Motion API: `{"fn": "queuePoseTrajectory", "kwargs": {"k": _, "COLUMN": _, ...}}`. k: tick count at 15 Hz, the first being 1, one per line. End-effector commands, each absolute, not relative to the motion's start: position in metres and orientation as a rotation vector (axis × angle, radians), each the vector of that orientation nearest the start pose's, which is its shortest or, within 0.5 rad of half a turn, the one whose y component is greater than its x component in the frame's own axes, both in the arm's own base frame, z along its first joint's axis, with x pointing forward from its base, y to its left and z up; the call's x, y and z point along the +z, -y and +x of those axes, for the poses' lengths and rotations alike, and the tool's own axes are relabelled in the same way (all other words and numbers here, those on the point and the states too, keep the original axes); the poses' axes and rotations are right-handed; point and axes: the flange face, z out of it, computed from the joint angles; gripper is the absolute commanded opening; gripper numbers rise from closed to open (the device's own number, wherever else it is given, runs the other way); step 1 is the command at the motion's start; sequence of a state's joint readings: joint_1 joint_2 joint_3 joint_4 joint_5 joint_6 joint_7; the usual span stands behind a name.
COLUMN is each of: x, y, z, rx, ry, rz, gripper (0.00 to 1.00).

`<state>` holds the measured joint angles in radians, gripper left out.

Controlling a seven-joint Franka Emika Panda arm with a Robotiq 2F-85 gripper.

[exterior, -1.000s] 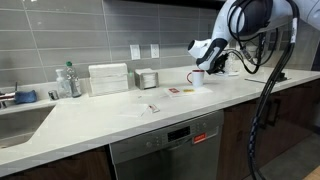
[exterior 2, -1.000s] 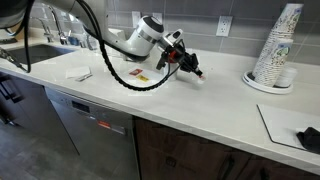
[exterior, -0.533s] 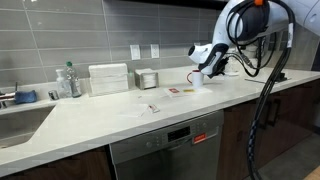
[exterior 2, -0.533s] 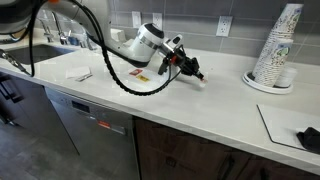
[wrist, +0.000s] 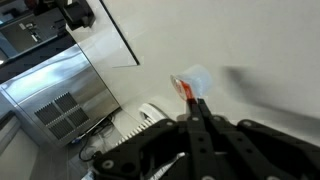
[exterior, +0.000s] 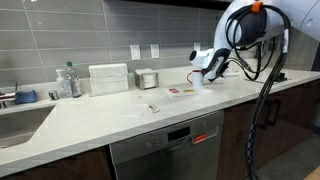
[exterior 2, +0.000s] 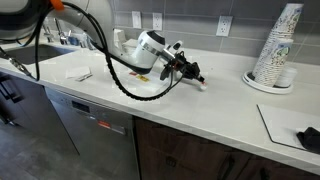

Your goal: Pick up the yogurt bottle in front of the metallic paper towel rack and put it on the right side of the white and red mug cup

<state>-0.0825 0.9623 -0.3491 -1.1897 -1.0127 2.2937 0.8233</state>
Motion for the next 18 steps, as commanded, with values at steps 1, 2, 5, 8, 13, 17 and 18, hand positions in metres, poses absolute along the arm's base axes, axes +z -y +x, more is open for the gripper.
{"fn": "queuePoseTrajectory", "kwargs": {"k": 1, "x": 0.242, "y": 0.271, "z": 0.737, "rx": 0.449, "ry": 0.387, "rz": 2.052, "gripper": 0.0}}
{"fn": "queuePoseTrajectory", "kwargs": {"k": 2, "x": 0.24, "y": 0.271, "z": 0.737, "rx": 0.452, "ry": 0.376, "rz": 2.057, "gripper": 0.0}}
{"fn": "queuePoseTrajectory", "kwargs": {"k": 5, "x": 0.236, "y": 0.272, "z": 0.737, "rx": 0.464, "ry": 0.341, "rz": 2.072, "gripper": 0.0}}
{"fn": "queuePoseTrajectory", "kwargs": {"k": 8, "x": 0.235, "y": 0.273, "z": 0.737, "rx": 0.479, "ry": 0.332, "rz": 2.079, "gripper": 0.27}}
{"fn": "queuePoseTrajectory", "kwargs": {"k": 13, "x": 0.263, "y": 0.273, "z": 0.729, "rx": 0.533, "ry": 0.319, "rz": 2.059, "gripper": 0.63}}
{"fn": "queuePoseTrajectory", "kwargs": {"k": 17, "x": 0.296, "y": 0.266, "z": 0.723, "rx": 0.606, "ry": 0.293, "rz": 2.066, "gripper": 0.94}}
{"fn": "queuePoseTrajectory", "kwargs": {"k": 18, "x": 0.304, "y": 0.263, "z": 0.721, "rx": 0.628, "ry": 0.287, "rz": 2.074, "gripper": 0.99}}
